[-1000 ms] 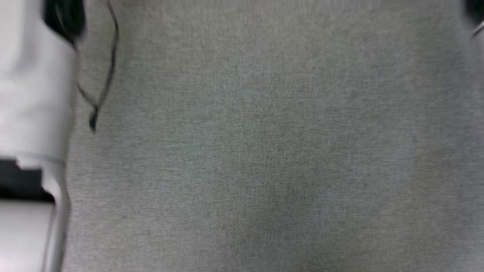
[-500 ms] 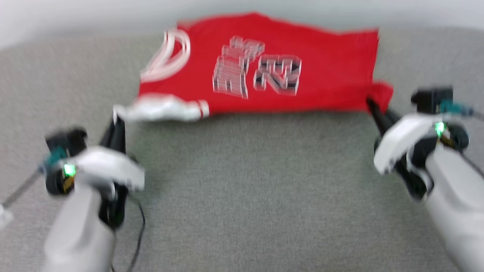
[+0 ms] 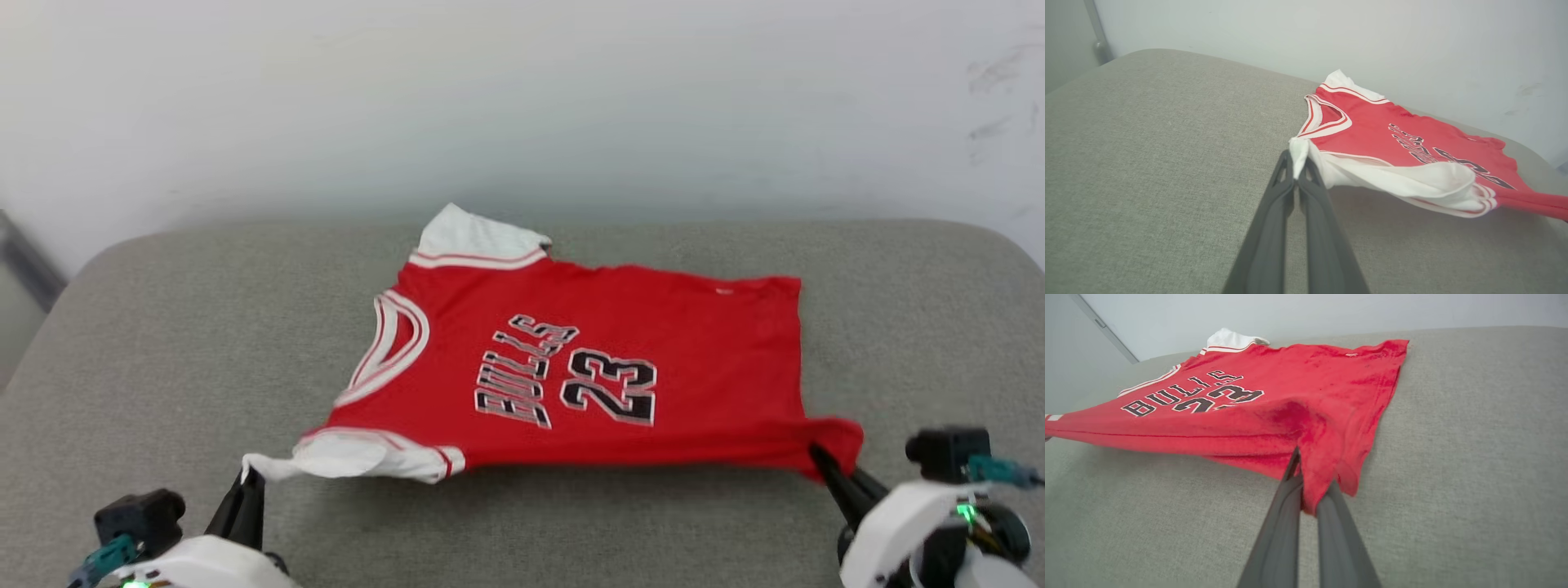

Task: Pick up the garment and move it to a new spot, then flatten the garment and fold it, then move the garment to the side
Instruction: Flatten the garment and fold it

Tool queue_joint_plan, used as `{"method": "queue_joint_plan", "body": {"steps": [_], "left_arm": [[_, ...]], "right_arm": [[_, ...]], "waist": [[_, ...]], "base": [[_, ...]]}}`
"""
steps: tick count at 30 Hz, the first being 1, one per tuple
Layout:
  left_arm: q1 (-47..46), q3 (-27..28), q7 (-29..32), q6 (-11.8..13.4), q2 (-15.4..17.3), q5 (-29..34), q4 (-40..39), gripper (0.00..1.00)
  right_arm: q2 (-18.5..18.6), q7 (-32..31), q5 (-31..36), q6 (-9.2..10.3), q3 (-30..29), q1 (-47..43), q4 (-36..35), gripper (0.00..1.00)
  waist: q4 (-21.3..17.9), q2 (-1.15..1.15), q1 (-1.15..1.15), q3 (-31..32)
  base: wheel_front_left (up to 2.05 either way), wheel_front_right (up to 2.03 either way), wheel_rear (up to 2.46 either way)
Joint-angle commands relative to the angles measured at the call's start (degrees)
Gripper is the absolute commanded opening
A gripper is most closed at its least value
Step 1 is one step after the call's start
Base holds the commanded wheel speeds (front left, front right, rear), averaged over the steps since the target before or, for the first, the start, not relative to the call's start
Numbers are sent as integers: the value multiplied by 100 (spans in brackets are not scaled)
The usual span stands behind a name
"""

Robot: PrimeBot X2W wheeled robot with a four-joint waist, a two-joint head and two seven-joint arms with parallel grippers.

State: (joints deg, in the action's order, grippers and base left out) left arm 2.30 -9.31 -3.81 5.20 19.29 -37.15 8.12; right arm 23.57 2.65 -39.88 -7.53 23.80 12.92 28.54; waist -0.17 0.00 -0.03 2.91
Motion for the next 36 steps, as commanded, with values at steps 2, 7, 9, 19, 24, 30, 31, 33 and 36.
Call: {"method": "queue_joint_plan", "body": {"steps": [2, 7, 9, 19, 24, 30, 31, 33, 36], "left_arm": [[384, 83, 234, 236, 137, -28, -528, 0], [879, 118, 653, 619, 267, 11, -1574, 0], [914, 85, 748, 684, 272, 20, -1755, 0], [-306, -289, 836, 203, 78, -80, -826, 0], [-1016, -420, 747, -41, -44, -59, -96, 0], [-1877, -544, 632, -353, -221, -82, 1041, 0], [-1998, -563, 595, -392, -247, -76, 1213, 0], [-2188, -597, 574, -481, -332, -125, 1592, 0], [-2424, -618, 584, -625, -434, -216, 2129, 69]], "right_arm": [[9, -149, 84, 8, -283, -480, -268, 0], [-165, -541, 371, 9, -976, -1206, -963, 0], [-265, -753, 526, 9, -1215, -1355, -1205, 0], [-732, -1890, 1256, 6, -1712, -1112, -1558, 0], [-817, -2046, 1454, 6, -1729, -794, -1455, 0], [-849, -2098, 1641, 6, -1626, -237, -1129, 0], [-860, -2062, 1645, 6, -1600, -151, -1052, 0], [-865, -2016, 1660, 6, -1562, -24, -852, 33], [-929, -1928, 1609, 6, -1499, 102, -572, 100]], "waist": [[78, 0, 3, 87], [86, 0, 3, 66], [62, 0, 3, 16], [-2, 0, 3, -441], [-19, 0, 3, -757], [-110, 0, 3, -1158], [-125, 0, 3, -1206], [-138, 0, 3, -1290], [-150, 0, 3, -1332]], "base": [[0, 0, 0], [0, 0, 0], [0, 0, 0], [0, 0, 0], [0, 0, 0], [0, 0, 0], [0, 0, 0], [0, 0, 0], [0, 0, 0]]}}
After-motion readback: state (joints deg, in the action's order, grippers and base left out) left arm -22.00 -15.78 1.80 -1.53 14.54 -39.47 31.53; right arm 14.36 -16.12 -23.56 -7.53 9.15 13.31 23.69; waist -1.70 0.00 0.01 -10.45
